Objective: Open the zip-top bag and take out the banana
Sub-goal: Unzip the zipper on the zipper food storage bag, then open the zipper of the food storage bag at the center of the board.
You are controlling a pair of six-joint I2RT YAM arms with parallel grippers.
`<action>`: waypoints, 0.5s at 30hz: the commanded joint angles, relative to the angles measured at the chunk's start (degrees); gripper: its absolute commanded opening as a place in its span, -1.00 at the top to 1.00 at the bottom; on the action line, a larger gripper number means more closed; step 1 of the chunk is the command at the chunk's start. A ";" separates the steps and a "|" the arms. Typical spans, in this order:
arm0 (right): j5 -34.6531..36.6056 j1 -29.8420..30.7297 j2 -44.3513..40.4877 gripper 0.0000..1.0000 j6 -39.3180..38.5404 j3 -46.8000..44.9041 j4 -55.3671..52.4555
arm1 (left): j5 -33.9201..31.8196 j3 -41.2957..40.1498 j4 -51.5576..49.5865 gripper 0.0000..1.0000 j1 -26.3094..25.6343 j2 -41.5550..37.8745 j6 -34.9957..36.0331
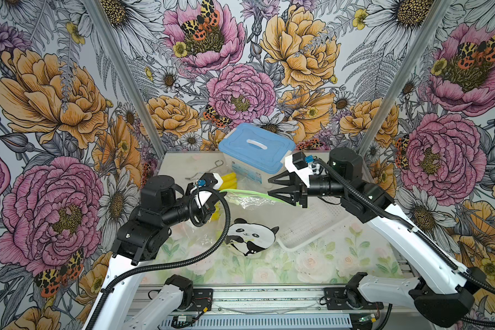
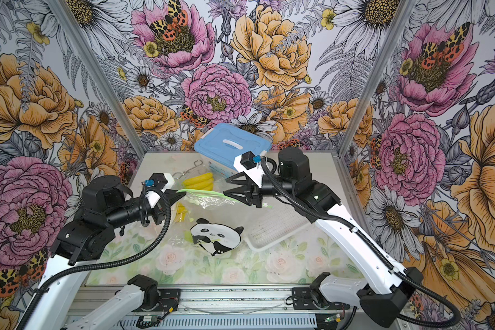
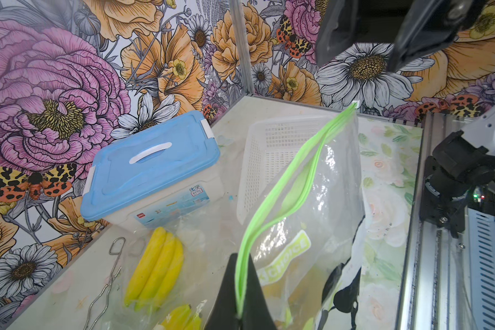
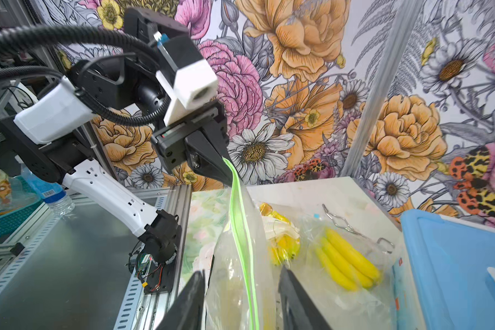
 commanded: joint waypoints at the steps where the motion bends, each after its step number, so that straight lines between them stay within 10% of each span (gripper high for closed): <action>1: -2.15 1.01 2.11 0.07 -1.92 2.73 -0.18 | -0.18 -0.16 1.10 1.00 -0.80 -0.64 1.14; 15: -2.27 2.53 8.27 0.10 -2.94 6.88 -0.22 | 0.75 0.51 1.01 1.00 -1.49 -0.11 2.41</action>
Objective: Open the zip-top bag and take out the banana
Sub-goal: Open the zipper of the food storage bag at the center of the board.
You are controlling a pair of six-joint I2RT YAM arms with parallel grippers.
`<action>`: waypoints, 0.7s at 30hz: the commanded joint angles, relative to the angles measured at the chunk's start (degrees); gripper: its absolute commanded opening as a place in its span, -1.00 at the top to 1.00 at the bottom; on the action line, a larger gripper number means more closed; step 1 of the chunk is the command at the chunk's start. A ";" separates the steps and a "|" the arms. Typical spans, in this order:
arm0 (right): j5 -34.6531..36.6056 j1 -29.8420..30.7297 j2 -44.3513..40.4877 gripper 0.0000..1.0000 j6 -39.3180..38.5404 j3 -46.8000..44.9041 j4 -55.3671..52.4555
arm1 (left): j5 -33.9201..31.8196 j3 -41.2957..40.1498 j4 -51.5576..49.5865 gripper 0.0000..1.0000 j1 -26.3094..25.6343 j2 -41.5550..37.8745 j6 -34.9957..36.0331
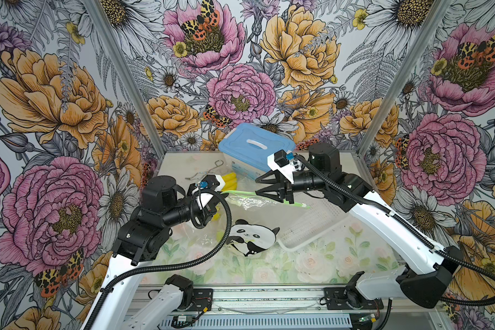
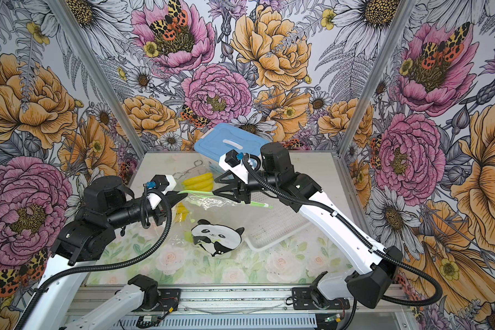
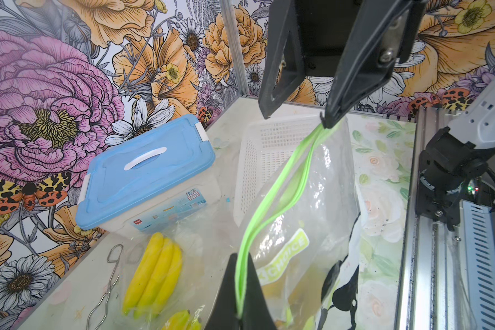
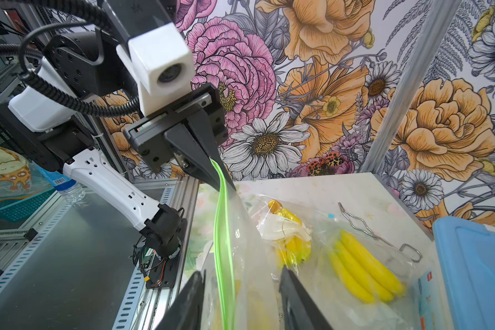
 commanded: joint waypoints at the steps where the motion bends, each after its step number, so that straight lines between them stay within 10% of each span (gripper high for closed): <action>1: -0.98 0.70 1.41 0.11 -0.83 1.47 0.49 | 0.83 0.53 0.99 1.00 -0.40 -0.04 1.04; 21: -1.79 1.14 2.09 0.41 -0.88 -1.94 0.33 | 0.09 1.72 1.01 1.00 -0.53 0.61 1.23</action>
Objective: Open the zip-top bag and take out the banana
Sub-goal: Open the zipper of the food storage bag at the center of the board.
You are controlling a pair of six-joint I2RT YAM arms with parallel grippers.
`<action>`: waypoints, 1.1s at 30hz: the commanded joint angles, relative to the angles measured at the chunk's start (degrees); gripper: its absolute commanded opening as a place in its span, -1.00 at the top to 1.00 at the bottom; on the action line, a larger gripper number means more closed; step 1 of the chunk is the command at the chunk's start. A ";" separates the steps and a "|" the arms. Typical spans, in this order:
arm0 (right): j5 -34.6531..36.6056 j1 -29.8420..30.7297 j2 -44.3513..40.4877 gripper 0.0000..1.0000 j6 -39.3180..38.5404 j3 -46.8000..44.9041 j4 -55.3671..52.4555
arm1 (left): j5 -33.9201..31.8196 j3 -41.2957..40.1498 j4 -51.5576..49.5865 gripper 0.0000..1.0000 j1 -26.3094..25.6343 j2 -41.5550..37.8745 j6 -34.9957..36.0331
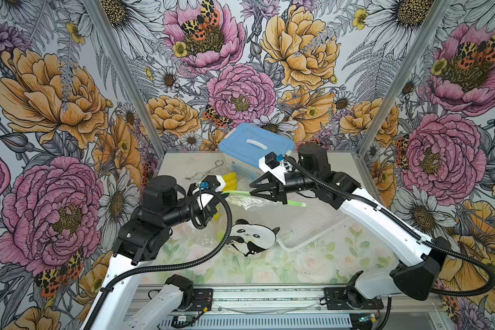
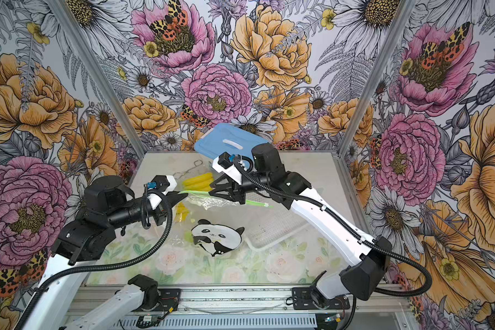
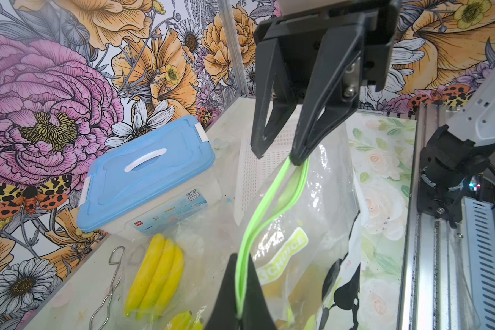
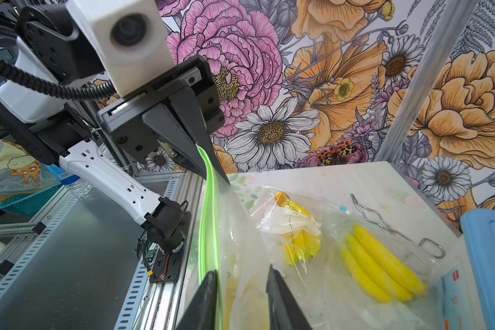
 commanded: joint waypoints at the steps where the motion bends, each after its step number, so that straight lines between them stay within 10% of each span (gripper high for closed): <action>1: -1.58 0.33 -1.63 0.45 -0.43 -2.08 0.22 | 0.15 1.98 1.08 1.00 -0.46 0.54 0.76; 12: -0.73 1.20 -3.92 1.00 0.33 -3.66 0.46 | -1.26 3.68 1.01 1.00 -4.39 3.03 0.16; 14: 1.68 1.45 -4.72 1.00 1.42 -3.11 0.61 | -3.02 4.02 1.08 0.45 -4.86 3.27 -1.31; 16: 6.38 1.64 -5.42 1.00 4.03 -2.17 0.90 | -5.85 4.54 1.80 -0.92 -5.04 2.98 -4.15; 27: 35.45 4.19 -8.67 1.00 34.49 6.55 16.83 | -18.30 13.77 9.23 -0.98 -4.94 -0.35 -31.29; 33: 52.41 11.46 -4.89 1.00 35.21 15.31 17.44 | -18.74 21.77 9.21 -0.98 -4.86 6.20 -50.51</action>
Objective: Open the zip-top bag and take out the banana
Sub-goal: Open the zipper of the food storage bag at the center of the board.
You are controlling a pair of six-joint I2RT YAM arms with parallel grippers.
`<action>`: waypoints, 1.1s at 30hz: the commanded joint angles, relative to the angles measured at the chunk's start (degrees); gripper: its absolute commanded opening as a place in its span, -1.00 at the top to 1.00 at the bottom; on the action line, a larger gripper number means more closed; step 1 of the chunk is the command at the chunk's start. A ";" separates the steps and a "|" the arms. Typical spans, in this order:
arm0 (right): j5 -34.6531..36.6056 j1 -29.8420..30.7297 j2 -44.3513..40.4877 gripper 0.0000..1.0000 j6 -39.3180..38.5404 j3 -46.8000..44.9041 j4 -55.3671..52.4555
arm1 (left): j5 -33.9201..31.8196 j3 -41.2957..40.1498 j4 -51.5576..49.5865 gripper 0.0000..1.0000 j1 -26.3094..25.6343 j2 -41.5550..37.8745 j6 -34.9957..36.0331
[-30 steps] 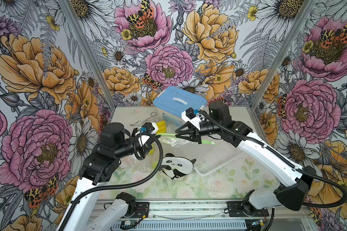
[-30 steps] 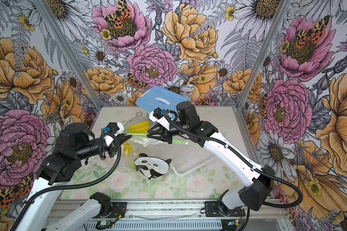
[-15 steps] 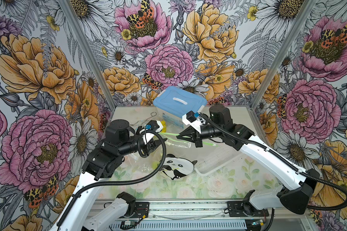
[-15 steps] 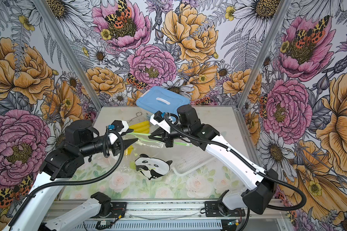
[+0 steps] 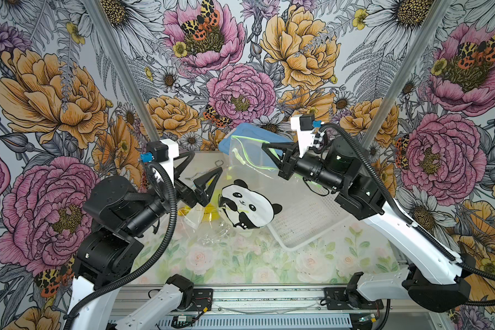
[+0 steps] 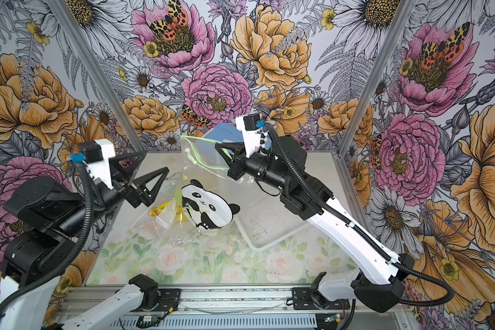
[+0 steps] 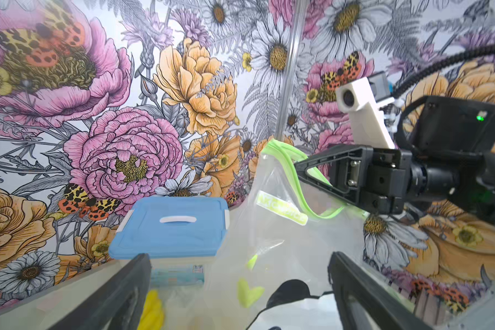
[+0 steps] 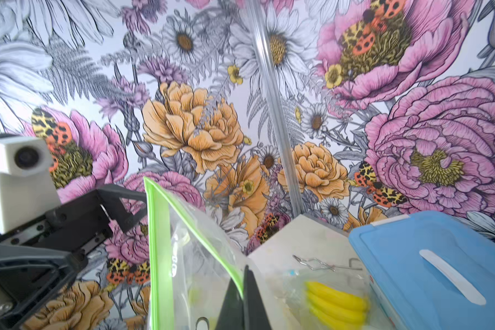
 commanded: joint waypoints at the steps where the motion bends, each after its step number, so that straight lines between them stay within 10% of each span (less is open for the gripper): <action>1: 14.10 3.81 2.03 1.00 2.05 5.84 4.82 | -0.85 3.06 0.64 -0.98 -0.31 5.52 -17.18; 18: 26.35 16.31 16.67 1.00 0.06 17.77 4.98 | -13.39 9.45 -7.05 -0.81 -10.86 11.76 -32.52; 27: 31.04 18.26 13.92 1.00 11.85 6.09 5.00 | -2.47 2.41 -11.31 -0.79 6.74 6.97 -33.97; 33: 40.34 17.85 6.39 1.00 10.29 -6.90 4.97 | 1.42 -3.67 -9.43 -0.79 8.89 7.61 -34.20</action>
